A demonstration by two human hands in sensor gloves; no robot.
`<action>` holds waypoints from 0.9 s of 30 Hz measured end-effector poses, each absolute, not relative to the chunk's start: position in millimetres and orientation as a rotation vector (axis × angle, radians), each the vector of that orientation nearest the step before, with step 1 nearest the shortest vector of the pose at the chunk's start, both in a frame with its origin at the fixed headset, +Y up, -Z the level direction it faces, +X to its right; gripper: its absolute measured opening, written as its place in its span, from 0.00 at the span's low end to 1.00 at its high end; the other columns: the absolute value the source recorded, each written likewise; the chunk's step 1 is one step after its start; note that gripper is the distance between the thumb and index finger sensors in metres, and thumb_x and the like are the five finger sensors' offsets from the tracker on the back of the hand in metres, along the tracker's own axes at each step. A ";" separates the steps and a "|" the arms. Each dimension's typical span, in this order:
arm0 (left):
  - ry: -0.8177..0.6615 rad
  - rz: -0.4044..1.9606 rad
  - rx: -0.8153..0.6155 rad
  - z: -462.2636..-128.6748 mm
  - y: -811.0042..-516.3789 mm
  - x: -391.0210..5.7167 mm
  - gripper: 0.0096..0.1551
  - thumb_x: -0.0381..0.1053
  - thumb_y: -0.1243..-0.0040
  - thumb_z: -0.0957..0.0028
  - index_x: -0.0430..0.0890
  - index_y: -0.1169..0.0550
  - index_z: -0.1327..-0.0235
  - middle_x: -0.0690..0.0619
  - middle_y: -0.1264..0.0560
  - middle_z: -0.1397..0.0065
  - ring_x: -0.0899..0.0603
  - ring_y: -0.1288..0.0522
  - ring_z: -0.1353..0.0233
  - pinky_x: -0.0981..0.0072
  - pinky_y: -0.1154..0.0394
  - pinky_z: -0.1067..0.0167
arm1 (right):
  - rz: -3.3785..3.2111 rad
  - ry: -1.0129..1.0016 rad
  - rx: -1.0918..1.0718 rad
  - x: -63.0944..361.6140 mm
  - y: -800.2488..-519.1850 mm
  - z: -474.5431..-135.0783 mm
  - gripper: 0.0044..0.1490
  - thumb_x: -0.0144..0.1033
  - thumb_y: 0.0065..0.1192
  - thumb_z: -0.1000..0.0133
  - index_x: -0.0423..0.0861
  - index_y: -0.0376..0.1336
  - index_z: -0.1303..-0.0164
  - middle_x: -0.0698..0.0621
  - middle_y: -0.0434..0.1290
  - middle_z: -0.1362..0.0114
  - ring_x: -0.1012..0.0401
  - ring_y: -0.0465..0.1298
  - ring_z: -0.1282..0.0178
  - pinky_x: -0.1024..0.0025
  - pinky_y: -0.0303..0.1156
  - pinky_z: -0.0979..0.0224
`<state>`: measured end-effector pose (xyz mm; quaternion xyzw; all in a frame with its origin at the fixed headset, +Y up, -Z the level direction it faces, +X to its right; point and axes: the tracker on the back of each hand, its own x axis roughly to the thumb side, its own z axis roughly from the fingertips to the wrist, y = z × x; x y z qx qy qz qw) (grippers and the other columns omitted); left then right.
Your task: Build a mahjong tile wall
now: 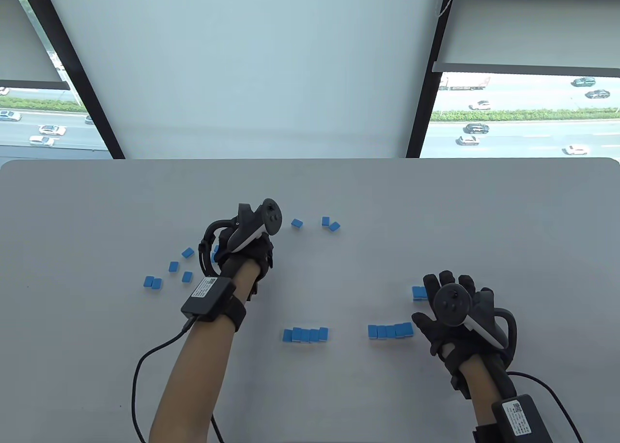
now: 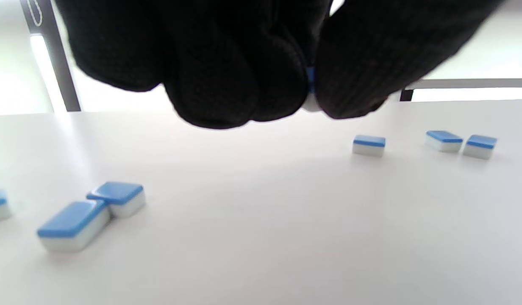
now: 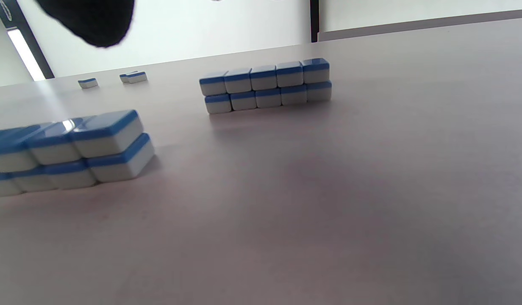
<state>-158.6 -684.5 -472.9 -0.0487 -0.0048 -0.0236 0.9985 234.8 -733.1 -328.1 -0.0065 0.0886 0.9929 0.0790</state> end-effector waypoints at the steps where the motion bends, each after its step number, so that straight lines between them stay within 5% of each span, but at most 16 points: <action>1: -0.030 -0.048 -0.073 -464.0 -677.8 -160.4 0.35 0.58 0.29 0.57 0.49 0.25 0.36 0.56 0.18 0.44 0.46 0.16 0.48 0.44 0.21 0.44 | 2.972 0.266 -0.019 234.6 -733.2 -328.1 0.53 0.67 0.53 0.48 0.61 0.37 0.19 0.53 0.35 0.13 0.43 0.35 0.17 0.35 0.30 0.26; 10: -0.210 -0.001 0.077 -380.9 -645.9 -169.4 0.35 0.57 0.29 0.57 0.49 0.25 0.35 0.56 0.19 0.42 0.46 0.17 0.46 0.43 0.22 0.42 | 2.972 0.253 -0.013 233.4 -732.2 -327.3 0.53 0.67 0.53 0.48 0.61 0.36 0.19 0.53 0.35 0.13 0.43 0.35 0.17 0.35 0.30 0.26; 18: -0.349 0.038 0.170 -330.7 -667.5 -165.9 0.35 0.58 0.28 0.57 0.51 0.24 0.35 0.57 0.18 0.42 0.46 0.15 0.46 0.45 0.20 0.42 | 2.971 0.257 -0.010 232.6 -732.6 -327.0 0.53 0.67 0.53 0.48 0.61 0.36 0.19 0.53 0.35 0.13 0.43 0.35 0.17 0.35 0.30 0.26; 27: -0.423 0.095 -0.051 -323.4 -712.0 -157.9 0.35 0.57 0.28 0.57 0.50 0.23 0.36 0.56 0.17 0.42 0.46 0.14 0.46 0.45 0.20 0.43 | 2.974 0.263 -0.016 232.2 -733.6 -326.5 0.53 0.67 0.53 0.48 0.61 0.37 0.19 0.53 0.35 0.13 0.43 0.35 0.17 0.35 0.30 0.26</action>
